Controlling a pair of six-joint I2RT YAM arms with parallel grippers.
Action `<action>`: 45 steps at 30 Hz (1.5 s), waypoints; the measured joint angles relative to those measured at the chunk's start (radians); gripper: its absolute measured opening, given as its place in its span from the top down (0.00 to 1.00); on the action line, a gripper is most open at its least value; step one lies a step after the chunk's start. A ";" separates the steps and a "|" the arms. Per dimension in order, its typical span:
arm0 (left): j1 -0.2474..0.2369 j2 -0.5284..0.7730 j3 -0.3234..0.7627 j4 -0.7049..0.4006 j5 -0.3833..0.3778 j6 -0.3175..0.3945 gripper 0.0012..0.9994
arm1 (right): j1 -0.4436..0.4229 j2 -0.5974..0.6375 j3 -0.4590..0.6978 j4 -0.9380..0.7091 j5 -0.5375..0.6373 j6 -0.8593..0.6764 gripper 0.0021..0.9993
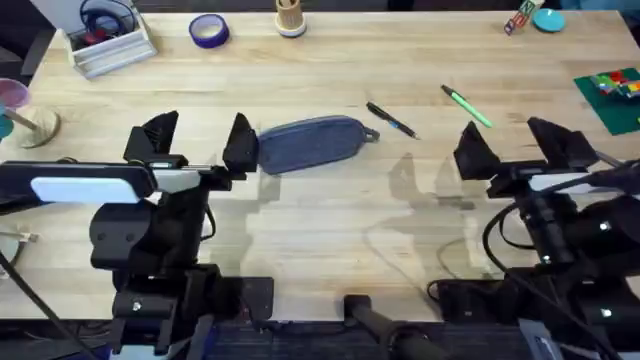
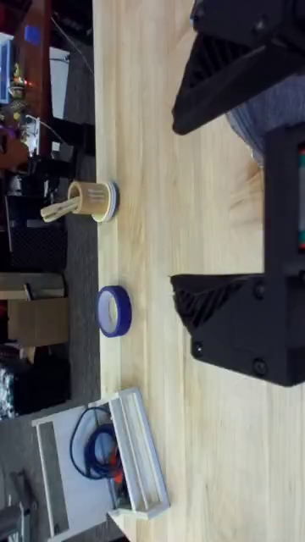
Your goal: Unzip the bag, pick up the pens from the table one at a time and place them inside, then zip the bag closed.
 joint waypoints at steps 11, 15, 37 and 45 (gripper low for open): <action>0.000 0.009 0.057 -0.154 -0.007 0.000 0.01 | 0.000 0.005 0.046 -0.065 -0.026 0.011 0.00; 0.000 0.079 0.198 -0.275 -0.008 0.000 0.01 | 0.000 0.063 0.153 -0.104 -0.025 0.027 0.00; 0.000 0.778 0.948 -0.769 0.054 0.024 0.01 | 0.000 0.899 1.042 -0.541 -0.092 0.123 0.00; 0.000 0.868 1.003 -0.787 0.103 0.048 0.01 | 0.000 1.001 1.128 -0.628 -0.316 0.126 0.00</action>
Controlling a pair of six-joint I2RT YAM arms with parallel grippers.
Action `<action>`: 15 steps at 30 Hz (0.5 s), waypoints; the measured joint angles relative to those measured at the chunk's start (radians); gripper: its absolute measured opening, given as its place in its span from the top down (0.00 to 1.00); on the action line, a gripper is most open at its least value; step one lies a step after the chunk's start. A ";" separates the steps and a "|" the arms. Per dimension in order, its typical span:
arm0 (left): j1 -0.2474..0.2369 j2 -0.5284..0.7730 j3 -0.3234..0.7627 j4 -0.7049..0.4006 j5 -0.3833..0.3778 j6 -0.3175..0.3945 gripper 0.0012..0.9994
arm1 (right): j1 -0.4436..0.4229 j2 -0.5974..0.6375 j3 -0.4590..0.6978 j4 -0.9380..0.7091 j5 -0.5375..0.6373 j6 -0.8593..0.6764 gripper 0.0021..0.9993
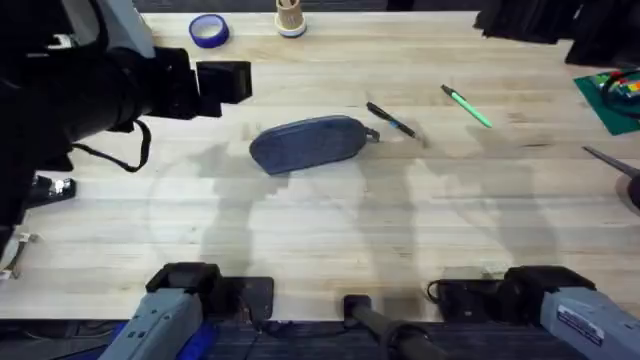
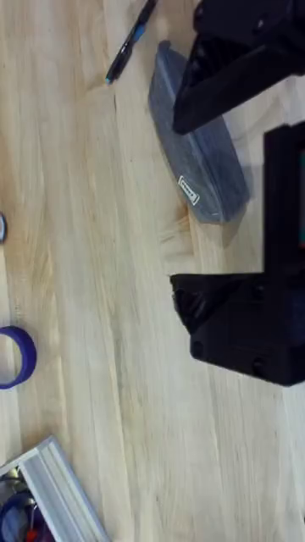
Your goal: Unzip the bag, pick up the pens from the table one at a time and place them inside, then zip the bag closed.
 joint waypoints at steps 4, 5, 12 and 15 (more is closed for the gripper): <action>0.000 0.000 0.001 0.000 0.000 0.005 0.01 | 0.000 0.000 0.000 -0.037 -0.078 -0.011 0.00; 0.000 0.000 0.001 0.002 0.000 0.005 0.01 | 0.000 0.000 0.000 -0.050 -0.093 -0.011 0.00; 0.000 0.000 0.001 0.002 0.001 0.005 0.01 | 0.000 0.000 0.000 -0.107 -0.133 -0.020 0.00; 0.000 0.000 0.001 0.002 0.001 0.005 0.01 | 0.000 0.000 0.000 -0.109 -0.140 -0.023 0.00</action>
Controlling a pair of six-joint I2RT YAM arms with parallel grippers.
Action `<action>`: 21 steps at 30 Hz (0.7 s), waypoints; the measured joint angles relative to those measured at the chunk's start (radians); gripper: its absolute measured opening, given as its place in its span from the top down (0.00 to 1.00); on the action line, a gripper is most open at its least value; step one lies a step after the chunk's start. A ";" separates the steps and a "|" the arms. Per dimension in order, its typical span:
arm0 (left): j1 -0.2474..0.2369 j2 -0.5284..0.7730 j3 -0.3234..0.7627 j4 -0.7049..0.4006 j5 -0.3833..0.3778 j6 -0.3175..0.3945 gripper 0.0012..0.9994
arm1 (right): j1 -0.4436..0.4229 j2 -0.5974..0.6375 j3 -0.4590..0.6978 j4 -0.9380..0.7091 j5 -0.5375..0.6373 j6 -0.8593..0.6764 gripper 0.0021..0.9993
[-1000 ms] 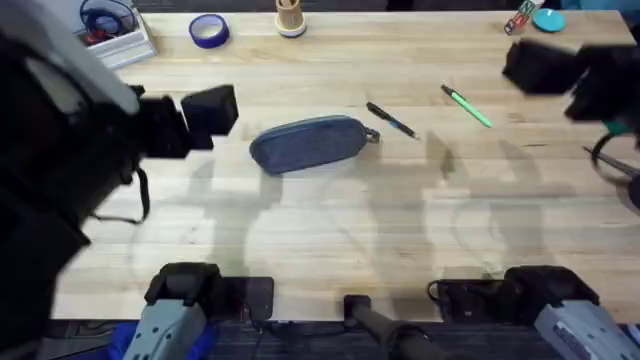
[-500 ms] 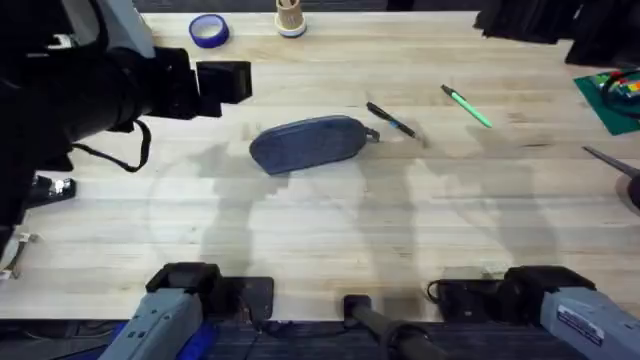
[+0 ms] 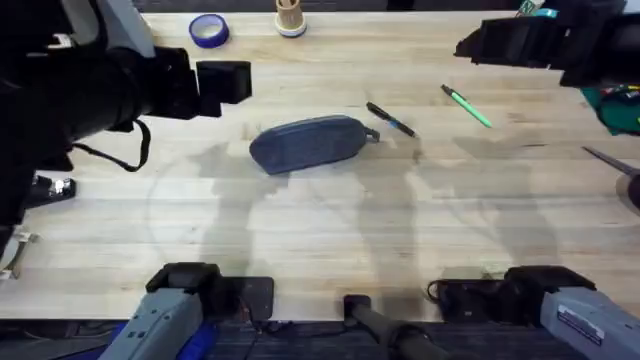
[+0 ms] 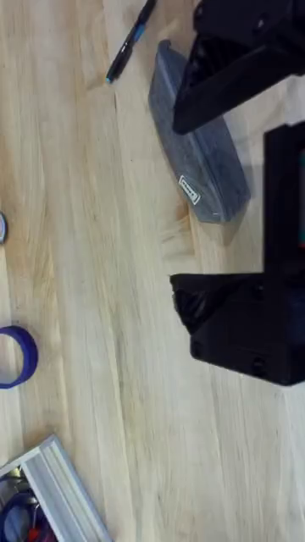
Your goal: Unzip the bag, pick up the pens from the table one at a time and place them inside, then zip the bag closed.
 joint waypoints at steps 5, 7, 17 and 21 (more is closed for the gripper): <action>0.000 0.000 0.000 0.003 0.000 0.000 0.01 | 0.000 0.000 0.000 -0.001 -0.001 -0.003 0.00; 0.000 0.000 0.000 0.002 -0.001 0.010 0.01 | 0.000 0.000 0.000 -0.001 0.000 -0.003 0.00; 0.001 0.000 0.000 -0.066 0.086 0.317 0.01 | 0.000 0.000 0.000 0.008 0.010 -0.003 0.00; 0.045 0.000 0.000 -0.102 0.224 0.534 0.01 | 0.000 0.000 0.000 0.010 0.027 -0.003 0.00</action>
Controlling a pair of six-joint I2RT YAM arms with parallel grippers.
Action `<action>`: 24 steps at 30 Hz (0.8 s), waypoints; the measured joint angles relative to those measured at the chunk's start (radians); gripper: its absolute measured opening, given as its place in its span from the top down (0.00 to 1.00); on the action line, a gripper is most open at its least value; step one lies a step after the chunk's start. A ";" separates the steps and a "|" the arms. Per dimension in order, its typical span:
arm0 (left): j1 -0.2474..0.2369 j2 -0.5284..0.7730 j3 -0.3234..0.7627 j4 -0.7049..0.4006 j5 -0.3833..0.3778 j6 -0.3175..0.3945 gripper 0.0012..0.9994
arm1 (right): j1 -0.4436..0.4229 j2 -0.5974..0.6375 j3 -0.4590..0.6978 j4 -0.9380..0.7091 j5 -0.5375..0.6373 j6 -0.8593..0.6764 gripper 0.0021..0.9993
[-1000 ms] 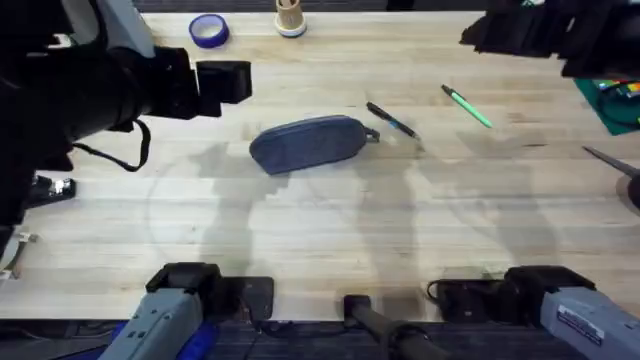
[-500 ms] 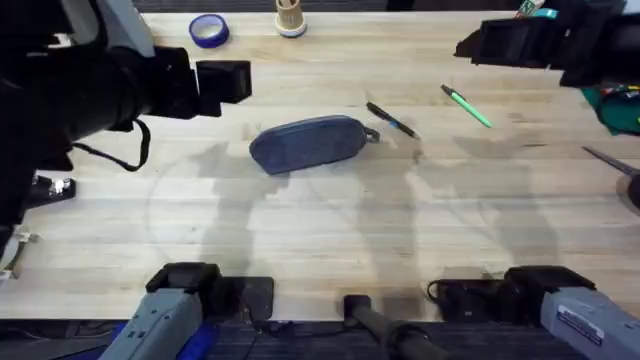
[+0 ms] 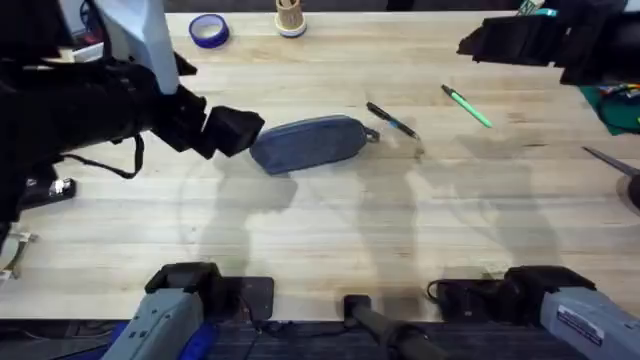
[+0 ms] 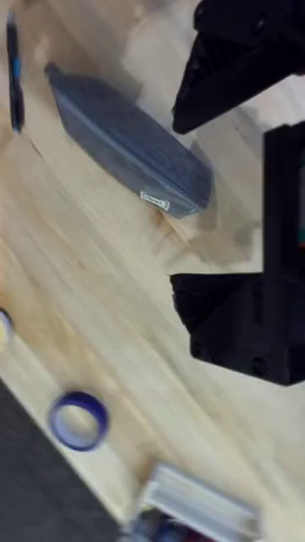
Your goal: Unzip the bag, pick up the pens from the table one at a time and place them inside, then zip the bag closed.
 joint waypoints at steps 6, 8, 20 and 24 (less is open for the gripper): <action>0.111 0.016 0.000 -0.023 0.217 0.212 0.01 | 0.000 0.000 0.000 0.000 0.007 0.000 0.00; 0.152 0.038 -0.001 -0.038 0.302 0.292 0.01 | 0.000 0.000 0.000 0.000 0.008 0.000 0.00; 0.322 0.280 -0.002 -0.151 0.643 0.649 0.01 | 0.000 0.000 0.000 0.001 0.008 0.000 0.00; 0.337 0.353 -0.002 -0.139 0.680 0.693 0.01 | 0.000 0.000 0.000 0.001 0.008 0.000 0.00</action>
